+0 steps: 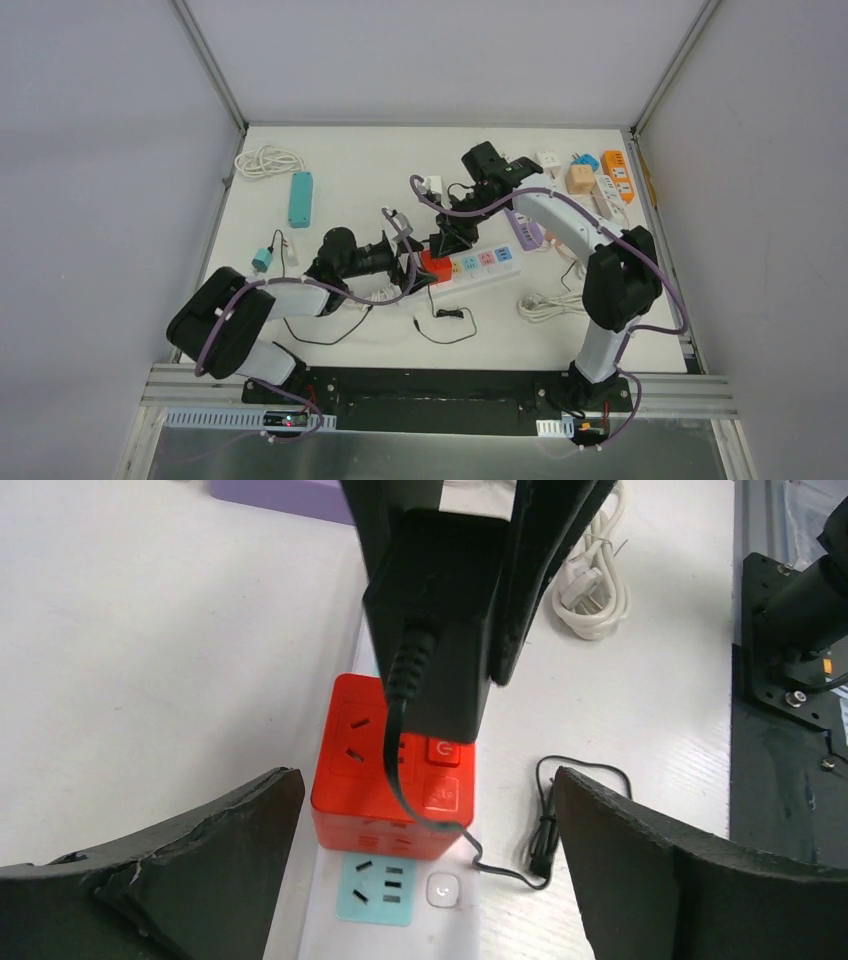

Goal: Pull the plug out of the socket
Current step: Place the plug at the center of the board.

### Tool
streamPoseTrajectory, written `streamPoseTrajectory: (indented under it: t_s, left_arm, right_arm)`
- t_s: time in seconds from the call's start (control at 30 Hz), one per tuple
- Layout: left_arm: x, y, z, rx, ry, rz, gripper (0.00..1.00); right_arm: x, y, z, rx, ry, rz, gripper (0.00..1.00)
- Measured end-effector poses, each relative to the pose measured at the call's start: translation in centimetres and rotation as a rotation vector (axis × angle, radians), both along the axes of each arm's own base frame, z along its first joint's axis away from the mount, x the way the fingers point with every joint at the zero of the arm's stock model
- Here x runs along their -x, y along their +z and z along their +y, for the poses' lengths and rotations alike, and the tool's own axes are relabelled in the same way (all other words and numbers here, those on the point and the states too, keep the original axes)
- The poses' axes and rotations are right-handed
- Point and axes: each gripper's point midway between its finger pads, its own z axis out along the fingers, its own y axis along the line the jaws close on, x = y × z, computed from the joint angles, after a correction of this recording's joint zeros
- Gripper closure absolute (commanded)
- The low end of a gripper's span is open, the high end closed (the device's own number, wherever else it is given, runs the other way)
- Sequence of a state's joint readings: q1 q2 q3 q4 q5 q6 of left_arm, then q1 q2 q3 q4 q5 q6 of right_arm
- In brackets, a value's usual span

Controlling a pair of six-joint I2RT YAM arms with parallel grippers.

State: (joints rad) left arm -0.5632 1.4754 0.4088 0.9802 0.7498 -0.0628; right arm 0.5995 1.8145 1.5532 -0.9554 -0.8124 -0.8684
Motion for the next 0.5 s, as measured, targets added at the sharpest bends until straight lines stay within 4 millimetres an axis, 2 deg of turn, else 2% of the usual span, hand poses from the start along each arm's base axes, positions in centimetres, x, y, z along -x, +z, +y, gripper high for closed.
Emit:
streamPoseTrajectory:
  t_s: [0.27,0.5]
  left_arm:
    - [2.2,2.2,1.8,-0.045,0.018,0.038,0.01]
    - [3.5,2.5,2.8,-0.077,0.041,0.128,0.01]
  right_arm:
    - [1.3,3.0,-1.9,-0.047,-0.007,0.001,1.00]
    - [2.1,4.5,-4.2,-0.061,-0.011,0.006,1.00]
